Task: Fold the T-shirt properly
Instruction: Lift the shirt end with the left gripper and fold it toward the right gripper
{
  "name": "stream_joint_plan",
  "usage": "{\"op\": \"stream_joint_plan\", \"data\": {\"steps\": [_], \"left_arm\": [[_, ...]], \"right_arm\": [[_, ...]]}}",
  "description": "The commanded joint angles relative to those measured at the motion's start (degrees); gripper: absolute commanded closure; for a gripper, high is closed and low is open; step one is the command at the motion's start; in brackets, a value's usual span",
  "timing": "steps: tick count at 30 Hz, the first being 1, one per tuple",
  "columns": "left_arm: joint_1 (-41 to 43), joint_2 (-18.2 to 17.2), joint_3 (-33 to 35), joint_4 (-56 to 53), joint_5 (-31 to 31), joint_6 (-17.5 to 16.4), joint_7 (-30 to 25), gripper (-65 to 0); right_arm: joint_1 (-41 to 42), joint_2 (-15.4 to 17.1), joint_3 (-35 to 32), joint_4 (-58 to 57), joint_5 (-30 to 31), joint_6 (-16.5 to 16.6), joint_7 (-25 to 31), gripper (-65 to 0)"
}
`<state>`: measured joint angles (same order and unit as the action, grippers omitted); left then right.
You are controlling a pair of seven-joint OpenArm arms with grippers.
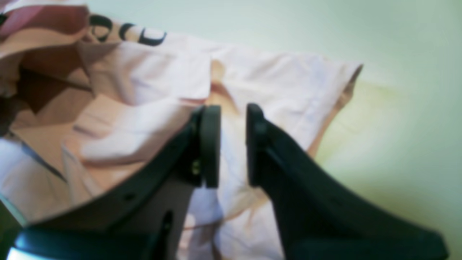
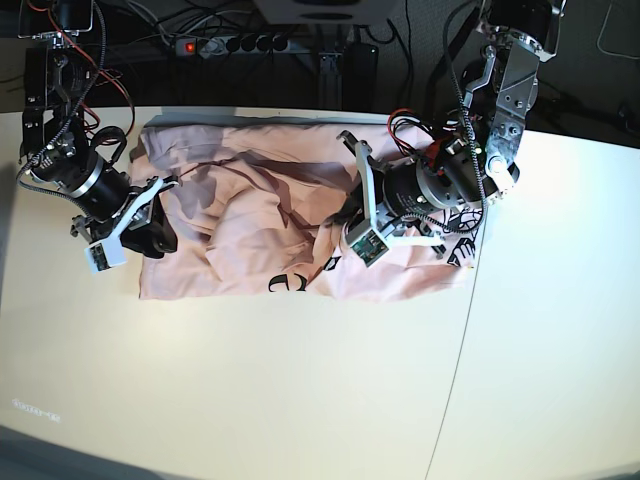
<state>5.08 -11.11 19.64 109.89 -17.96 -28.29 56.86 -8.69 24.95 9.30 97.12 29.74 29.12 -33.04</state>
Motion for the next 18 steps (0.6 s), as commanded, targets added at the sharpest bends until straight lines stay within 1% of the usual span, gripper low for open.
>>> {"op": "stream_joint_plan", "data": {"steps": [1, 7, 8, 11, 14, 15, 18], "left_arm": [[-1.5, 0.0, -0.2, 0.1, -0.5, 0.6, -1.6, 0.0], [-2.3, 0.0, -0.1, -1.6, -1.0, 0.6, -1.5, 0.0], [-2.2, 0.0, -0.1, -1.7, -1.1, 0.6, -1.6, -2.5], [-2.2, 0.1, -0.1, -1.7, -1.2, 0.6, -1.6, -14.1], [-2.2, 0.7, -0.1, -1.7, -2.4, 0.6, -1.6, -27.2], [-2.2, 1.0, -0.1, -1.7, -3.1, 0.6, -1.6, -29.8], [-2.2, 2.5, -0.1, -1.6, -4.1, 0.6, -1.9, -30.3]], "right_arm": [[0.7, 1.1, 0.6, 1.0, 0.7, 4.1, 1.5, -13.5], [0.7, 1.0, 0.6, 1.0, 0.7, 4.1, 1.5, -13.5], [0.7, 1.0, 0.6, 1.0, 0.7, 4.1, 1.5, -13.5], [0.7, 1.0, 0.6, 1.0, 0.7, 4.1, 1.5, -13.5], [0.7, 1.0, 0.6, 1.0, 0.7, 4.2, 1.5, -13.5], [0.7, 1.0, 0.6, 1.0, 0.7, 4.1, 1.6, -13.5], [0.7, 1.0, 0.6, 1.0, 0.8, 4.1, 1.6, -13.5]]}}
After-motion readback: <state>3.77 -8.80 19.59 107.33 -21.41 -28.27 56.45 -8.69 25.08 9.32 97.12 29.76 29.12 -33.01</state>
